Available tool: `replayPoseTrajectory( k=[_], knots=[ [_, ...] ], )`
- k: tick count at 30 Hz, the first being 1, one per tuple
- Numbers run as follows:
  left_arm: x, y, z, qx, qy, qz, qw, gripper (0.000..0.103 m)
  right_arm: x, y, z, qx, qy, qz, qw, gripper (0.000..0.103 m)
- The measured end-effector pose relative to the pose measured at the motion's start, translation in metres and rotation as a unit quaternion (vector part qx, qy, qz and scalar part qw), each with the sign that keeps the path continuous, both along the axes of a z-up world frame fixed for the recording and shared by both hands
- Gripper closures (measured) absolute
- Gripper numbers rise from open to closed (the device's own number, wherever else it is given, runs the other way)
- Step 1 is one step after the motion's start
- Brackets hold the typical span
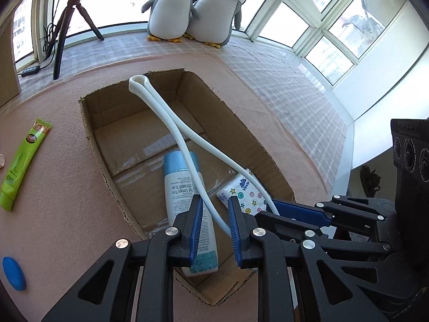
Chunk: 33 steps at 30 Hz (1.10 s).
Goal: Organize objects
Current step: 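Open the right gripper to release the roller beside the sunscreen bottle, then move the right gripper to the printed QR-code card packet and grasp it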
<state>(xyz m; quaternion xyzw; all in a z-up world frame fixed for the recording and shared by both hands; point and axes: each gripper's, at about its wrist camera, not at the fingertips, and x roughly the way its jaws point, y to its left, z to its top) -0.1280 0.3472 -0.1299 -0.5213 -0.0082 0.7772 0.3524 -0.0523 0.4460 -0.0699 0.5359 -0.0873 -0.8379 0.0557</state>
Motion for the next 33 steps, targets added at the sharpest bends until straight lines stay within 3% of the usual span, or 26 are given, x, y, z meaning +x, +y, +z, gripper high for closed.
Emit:
replayPoseTrajectory(
  k=[2, 5, 16, 26, 33],
  knots=[
    [0.0, -0.003, -0.001, -0.007, 0.004, 0.006, 1.0, 0.069, -0.001, 0.004, 0.0, 0.013, 0.0, -0.014, 1.0, 0.072],
    [0.0, -0.013, 0.0, -0.005, 0.004, 0.012, 0.9999, 0.068, 0.0, 0.008, 0.002, 0.017, 0.011, -0.023, 1.0, 0.059],
    [-0.003, -0.071, 0.008, 0.0, 0.008, 0.052, 0.9986, 0.068, -0.003, -0.023, 0.012, 0.011, 0.028, -0.008, 1.0, 0.058],
    [-0.011, -0.169, 0.008, -0.012, 0.007, 0.13, 0.9914, 0.068, -0.006, -0.077, 0.022, -0.017, 0.041, 0.024, 0.999, 0.058],
    [-0.028, -0.243, 0.003, -0.026, -0.003, 0.188, 0.9819, 0.068, -0.005, -0.122, 0.023, -0.035, 0.041, 0.052, 0.997, 0.058]
  ],
)
